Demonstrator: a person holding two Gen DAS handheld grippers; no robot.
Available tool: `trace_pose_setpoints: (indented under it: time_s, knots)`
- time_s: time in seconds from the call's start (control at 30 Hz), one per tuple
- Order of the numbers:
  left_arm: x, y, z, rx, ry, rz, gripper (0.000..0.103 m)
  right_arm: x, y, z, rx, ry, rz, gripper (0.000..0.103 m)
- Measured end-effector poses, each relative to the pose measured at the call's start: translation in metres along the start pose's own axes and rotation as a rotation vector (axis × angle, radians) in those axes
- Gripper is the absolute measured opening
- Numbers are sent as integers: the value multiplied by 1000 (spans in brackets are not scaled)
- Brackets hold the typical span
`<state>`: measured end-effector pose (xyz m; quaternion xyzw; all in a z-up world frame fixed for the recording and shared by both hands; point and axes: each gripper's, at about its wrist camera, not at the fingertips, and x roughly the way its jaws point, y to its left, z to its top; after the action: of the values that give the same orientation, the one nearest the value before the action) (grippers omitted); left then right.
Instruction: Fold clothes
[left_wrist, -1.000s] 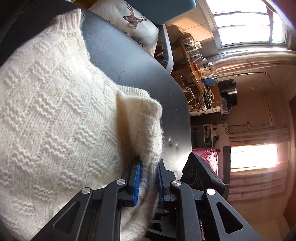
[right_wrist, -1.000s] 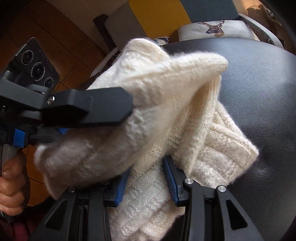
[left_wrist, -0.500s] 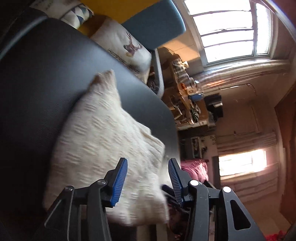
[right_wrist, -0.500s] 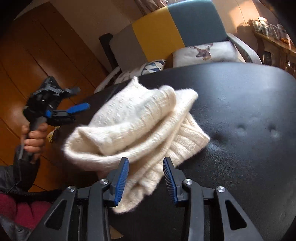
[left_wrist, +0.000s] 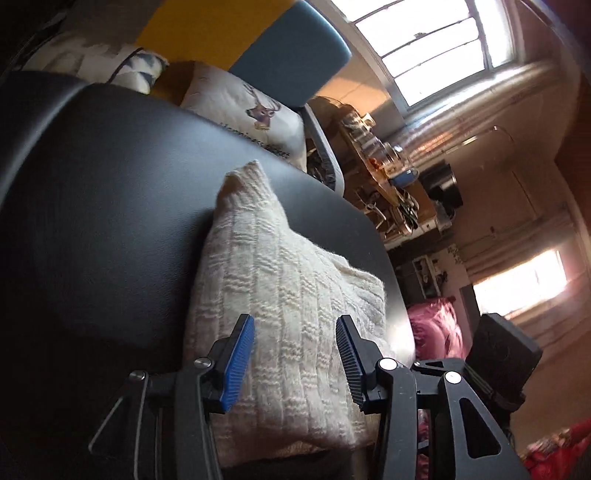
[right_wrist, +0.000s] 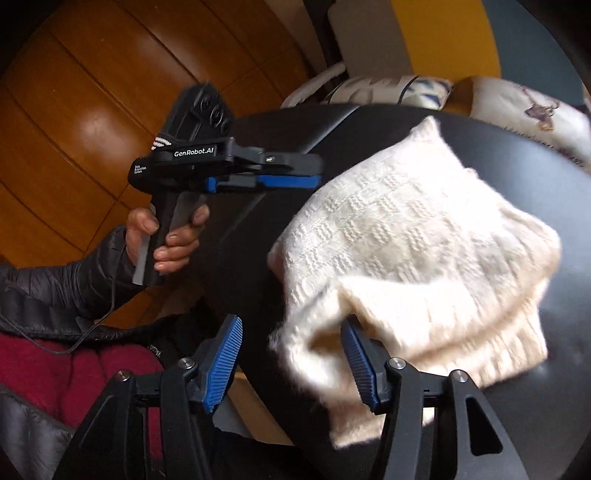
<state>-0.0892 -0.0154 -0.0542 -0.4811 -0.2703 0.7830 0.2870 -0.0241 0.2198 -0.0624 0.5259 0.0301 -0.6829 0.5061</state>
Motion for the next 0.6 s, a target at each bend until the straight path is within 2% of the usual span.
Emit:
trace_pose_setpoints:
  time_s: [0.07,0.17,0.27,0.3,0.37,0.4,0.43,0.5,0.57,0.6]
  knots:
    - [14,-10,5,55,27,-5,46,17,-6,7,14,53,32,57]
    - [29,-27,7,139,65,-38,46,47,-29,1,164,89,236,60]
    - [42,-42,4,233,110,-21,46,59,-41,-37,250,104,398,58]
    - [46,-41,0,257,132,-22,46,58,-44,-53,262,101,413,57]
    - [56,-38,-7,284,178,-33,43,50,-57,-83,316,70,374,43]
    - [60,-37,-11,298,195,-37,41,44,-65,-95,354,34,353,28]
    - [64,-36,-14,312,212,-41,40,37,-69,-105,380,-10,338,24]
    - [64,-40,-21,363,201,-29,40,24,-70,-120,410,-90,318,24]
    - [59,-43,-24,370,177,-11,40,10,-69,-131,451,-146,293,29]
    - [54,-45,-24,367,160,-2,40,-1,-69,-136,466,-194,273,35]
